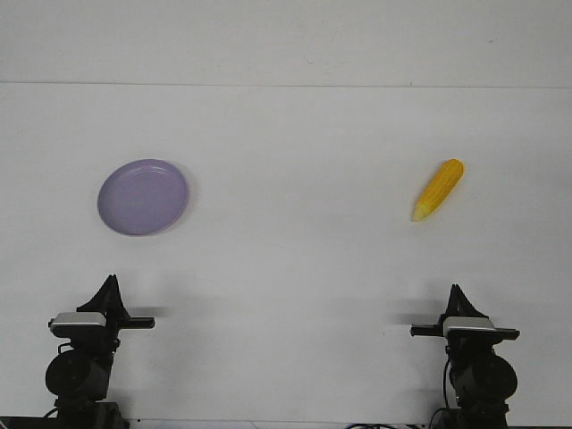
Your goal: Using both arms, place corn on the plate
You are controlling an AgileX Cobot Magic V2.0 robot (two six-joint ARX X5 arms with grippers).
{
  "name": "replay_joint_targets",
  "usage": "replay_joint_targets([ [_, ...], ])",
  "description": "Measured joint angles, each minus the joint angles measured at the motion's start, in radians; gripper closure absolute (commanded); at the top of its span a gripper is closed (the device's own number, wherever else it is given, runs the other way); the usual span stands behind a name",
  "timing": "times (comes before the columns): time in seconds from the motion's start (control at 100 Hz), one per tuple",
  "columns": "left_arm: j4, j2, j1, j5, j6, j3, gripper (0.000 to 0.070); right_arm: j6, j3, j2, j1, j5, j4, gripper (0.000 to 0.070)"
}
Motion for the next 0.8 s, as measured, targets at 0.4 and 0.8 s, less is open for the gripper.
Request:
replay_joint_targets([
  [0.4, 0.0, 0.0, 0.0, 0.0, 0.0, 0.0, 0.0686, 0.0, 0.0, 0.0, 0.0, 0.0, 0.0, 0.0683],
  [0.8, -0.001, 0.0, 0.0, 0.0, -0.142, 0.0, 0.069, 0.0, 0.0, 0.0, 0.0, 0.0, 0.0, 0.0683],
])
